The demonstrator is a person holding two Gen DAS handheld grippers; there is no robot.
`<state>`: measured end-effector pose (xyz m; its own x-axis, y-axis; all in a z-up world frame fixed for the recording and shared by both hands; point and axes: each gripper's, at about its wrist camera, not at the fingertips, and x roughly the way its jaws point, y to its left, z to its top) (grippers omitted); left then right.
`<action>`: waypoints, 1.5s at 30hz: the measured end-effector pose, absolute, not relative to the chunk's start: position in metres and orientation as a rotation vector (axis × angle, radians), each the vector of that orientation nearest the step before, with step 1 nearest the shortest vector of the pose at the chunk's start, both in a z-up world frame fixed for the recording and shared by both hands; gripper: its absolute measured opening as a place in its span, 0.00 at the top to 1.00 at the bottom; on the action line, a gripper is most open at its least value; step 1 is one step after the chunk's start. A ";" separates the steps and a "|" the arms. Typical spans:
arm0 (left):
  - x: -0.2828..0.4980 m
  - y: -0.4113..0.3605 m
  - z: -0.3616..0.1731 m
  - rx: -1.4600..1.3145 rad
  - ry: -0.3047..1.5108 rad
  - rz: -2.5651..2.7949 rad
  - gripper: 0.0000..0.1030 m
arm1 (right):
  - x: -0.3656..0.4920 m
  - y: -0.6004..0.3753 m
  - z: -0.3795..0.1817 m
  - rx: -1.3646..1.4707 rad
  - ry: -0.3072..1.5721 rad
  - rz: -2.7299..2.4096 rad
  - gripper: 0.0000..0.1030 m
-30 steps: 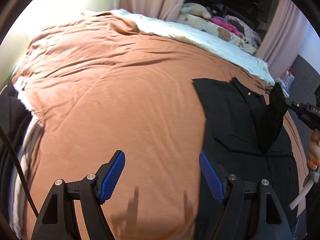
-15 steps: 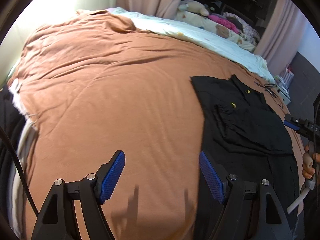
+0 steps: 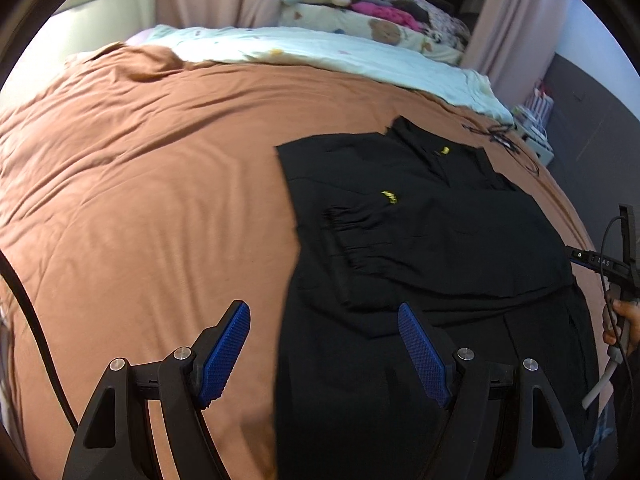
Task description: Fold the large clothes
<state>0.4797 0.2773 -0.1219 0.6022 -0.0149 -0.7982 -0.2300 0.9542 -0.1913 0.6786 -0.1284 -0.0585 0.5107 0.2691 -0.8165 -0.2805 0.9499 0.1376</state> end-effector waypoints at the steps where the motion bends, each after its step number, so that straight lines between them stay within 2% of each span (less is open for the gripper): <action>1: 0.485 0.273 -0.124 -0.281 0.925 0.124 0.24 | 0.683 -0.131 -0.063 -0.017 0.990 0.314 0.57; 4: 0.504 0.261 -0.132 -0.268 0.947 0.114 0.24 | 0.695 -0.146 -0.082 -0.013 1.030 0.275 0.61; 8: 0.524 0.244 -0.145 -0.245 0.977 0.105 0.24 | 0.702 -0.155 -0.094 0.005 1.054 0.285 0.77; 13: 0.541 0.228 -0.158 -0.208 1.005 0.104 0.24 | 0.710 -0.150 -0.097 -0.011 1.026 0.227 0.83; 20: 0.554 0.238 -0.187 -0.195 1.094 0.187 0.26 | 0.708 -0.146 -0.096 0.047 1.026 0.237 0.83; 22: 0.547 0.244 -0.183 -0.237 1.080 0.181 0.26 | 0.696 -0.145 -0.090 0.043 1.025 0.250 0.79; 30: 0.497 0.242 -0.125 -0.253 0.934 0.139 0.25 | 0.654 -0.170 -0.056 0.028 0.957 0.301 0.78; 36: 0.443 0.222 -0.065 -0.214 0.779 0.111 0.12 | 0.592 -0.189 -0.013 0.038 0.850 0.327 0.79; 39: 0.417 0.213 -0.043 -0.208 0.720 0.103 0.00 | 0.556 -0.207 0.000 0.041 0.786 0.287 0.78; 45: 0.363 0.197 -0.015 -0.176 0.642 0.107 0.00 | 0.495 -0.221 0.012 -0.024 0.742 0.274 0.78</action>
<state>0.3628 0.1972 -0.0149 0.7959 0.0448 -0.6037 -0.1538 0.9795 -0.1301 0.4952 -0.2209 0.0123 0.7031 0.2375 -0.6703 -0.2545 0.9642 0.0747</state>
